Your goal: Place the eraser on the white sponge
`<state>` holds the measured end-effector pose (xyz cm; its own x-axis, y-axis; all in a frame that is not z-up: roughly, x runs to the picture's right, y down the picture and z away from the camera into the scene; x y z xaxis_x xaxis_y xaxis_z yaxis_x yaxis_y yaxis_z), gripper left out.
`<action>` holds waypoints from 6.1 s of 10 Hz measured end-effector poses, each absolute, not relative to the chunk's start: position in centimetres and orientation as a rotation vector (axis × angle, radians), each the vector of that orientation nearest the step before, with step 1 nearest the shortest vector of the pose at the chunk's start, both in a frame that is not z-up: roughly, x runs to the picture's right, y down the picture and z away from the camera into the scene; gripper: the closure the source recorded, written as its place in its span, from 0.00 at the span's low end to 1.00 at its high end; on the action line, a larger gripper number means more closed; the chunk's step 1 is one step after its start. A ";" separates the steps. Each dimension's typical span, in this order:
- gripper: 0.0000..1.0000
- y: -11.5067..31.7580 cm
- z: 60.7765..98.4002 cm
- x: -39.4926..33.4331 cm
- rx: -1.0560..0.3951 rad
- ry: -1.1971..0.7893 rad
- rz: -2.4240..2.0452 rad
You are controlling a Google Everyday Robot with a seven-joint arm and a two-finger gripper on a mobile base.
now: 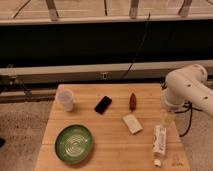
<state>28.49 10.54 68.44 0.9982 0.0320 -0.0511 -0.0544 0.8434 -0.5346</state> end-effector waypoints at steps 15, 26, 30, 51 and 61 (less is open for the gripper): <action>0.20 6.1 70.7 22.2 -0.509 0.062 -0.110; 0.20 3.6 73.8 14.2 -0.466 0.032 -0.360; 0.20 3.7 75.2 12.8 -0.462 0.008 -0.426; 0.20 4.2 85.6 5.5 -0.529 -0.129 -0.652; 0.20 6.5 90.2 2.7 -0.575 -0.213 -0.737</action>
